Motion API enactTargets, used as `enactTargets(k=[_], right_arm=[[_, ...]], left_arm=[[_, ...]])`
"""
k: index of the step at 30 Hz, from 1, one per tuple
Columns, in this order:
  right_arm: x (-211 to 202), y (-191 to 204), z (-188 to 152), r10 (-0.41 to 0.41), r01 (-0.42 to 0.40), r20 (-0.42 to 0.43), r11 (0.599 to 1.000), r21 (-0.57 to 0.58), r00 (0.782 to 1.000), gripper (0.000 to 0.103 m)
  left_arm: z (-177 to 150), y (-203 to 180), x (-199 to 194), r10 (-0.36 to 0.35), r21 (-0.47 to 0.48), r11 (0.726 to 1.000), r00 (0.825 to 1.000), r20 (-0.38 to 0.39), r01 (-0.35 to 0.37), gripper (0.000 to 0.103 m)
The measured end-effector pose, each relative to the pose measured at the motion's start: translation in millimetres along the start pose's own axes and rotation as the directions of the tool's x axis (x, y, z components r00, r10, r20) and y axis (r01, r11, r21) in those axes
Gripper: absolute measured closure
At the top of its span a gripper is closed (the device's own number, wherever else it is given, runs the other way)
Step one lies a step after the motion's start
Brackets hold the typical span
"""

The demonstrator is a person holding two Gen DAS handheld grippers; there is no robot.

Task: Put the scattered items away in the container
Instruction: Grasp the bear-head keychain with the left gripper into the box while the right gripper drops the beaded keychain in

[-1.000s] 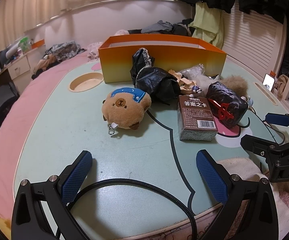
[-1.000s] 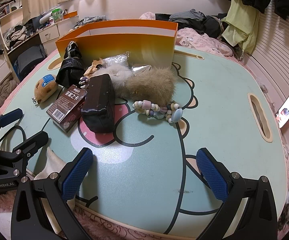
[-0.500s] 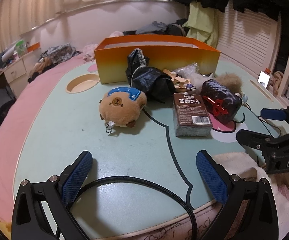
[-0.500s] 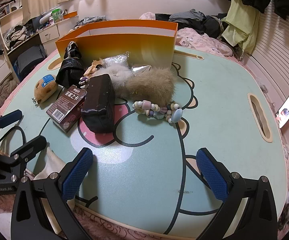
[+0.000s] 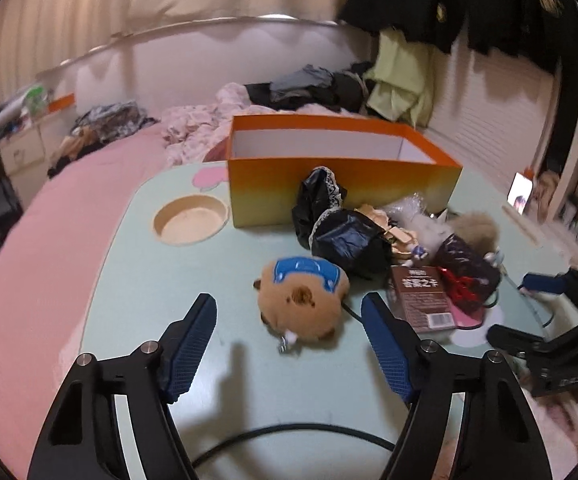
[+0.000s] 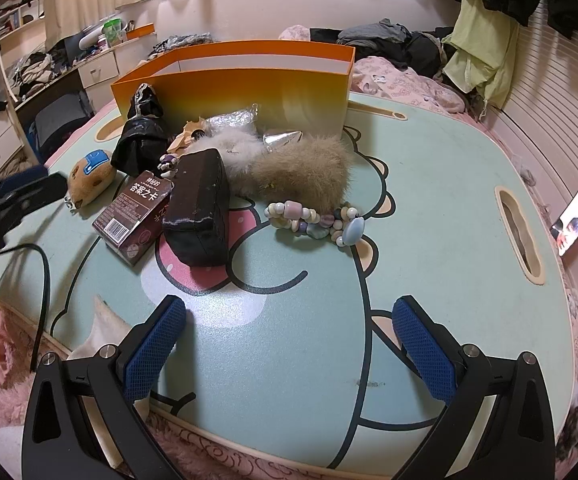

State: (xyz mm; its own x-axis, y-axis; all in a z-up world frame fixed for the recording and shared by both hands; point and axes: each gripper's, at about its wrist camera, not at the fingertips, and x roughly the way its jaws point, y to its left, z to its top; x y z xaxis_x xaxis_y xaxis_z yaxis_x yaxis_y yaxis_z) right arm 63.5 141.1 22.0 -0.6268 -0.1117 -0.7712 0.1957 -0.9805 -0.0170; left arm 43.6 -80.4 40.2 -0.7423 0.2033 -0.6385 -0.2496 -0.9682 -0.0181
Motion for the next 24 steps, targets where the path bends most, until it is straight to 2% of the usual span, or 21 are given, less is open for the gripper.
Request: enactTargets(k=[6,8,9,12,14,16,18,20,24], right_arm=[[-0.5,-1.2,1.7,0.004,-0.004,-0.002,1.000,0.000,1.000,0.000],[-1.2,-1.4,1.8,0.004,-0.004,-0.001,1.000,0.003,1.000,0.000],[-2.5,-1.6,1.4,0.014,-0.014,0.004,1.000,0.006,1.000,0.000],[-15.4,-12.4,-1.7,0.144,-0.148,0.080,0.988,0.050,0.986,0.001],[-28.3,-24.6,-0.8,0.127,-0.144,0.164,0.985,0.096,0.978,0.008],[-32.8,-38.5,4.5,0.111,-0.142,0.203,0.979,0.147,0.973,0.009],[-25.2,-46.8,11.9,0.116,-0.147,0.180,0.975,0.169,0.977,0.016],[-13.9,-48.5,18.9,0.128,-0.152,0.142,0.974,0.169,0.981,0.037],[4.1,-36.9,24.3,0.118,-0.131,0.105,0.984,0.125,0.987,0.040]], left_arm=[[16.6,-1.4,29.5,-0.033,0.024,0.999,0.995,-0.092,0.036,0.030],[16.3,0.3,34.0,-0.058,0.007,0.998,0.992,-0.112,0.059,0.054],[15.5,0.8,34.5,-0.070,-0.003,0.998,0.991,-0.115,0.070,0.054],[11.0,-0.3,29.6,-0.083,0.010,0.996,0.992,-0.093,0.085,0.057],[5.5,0.8,20.9,-0.086,-0.003,0.996,0.994,-0.061,0.086,0.057],[-1.2,1.7,8.4,-0.096,-0.027,0.995,0.995,-0.019,0.095,0.057],[-8.8,-1.0,-4.7,-0.104,-0.030,0.994,0.995,0.012,0.104,0.057],[-14.8,-6.4,-14.7,-0.114,-0.010,0.993,0.993,0.025,0.115,0.057],[-20.6,-10.3,-33.6,-0.149,0.003,0.989,0.988,0.041,0.149,0.057]])
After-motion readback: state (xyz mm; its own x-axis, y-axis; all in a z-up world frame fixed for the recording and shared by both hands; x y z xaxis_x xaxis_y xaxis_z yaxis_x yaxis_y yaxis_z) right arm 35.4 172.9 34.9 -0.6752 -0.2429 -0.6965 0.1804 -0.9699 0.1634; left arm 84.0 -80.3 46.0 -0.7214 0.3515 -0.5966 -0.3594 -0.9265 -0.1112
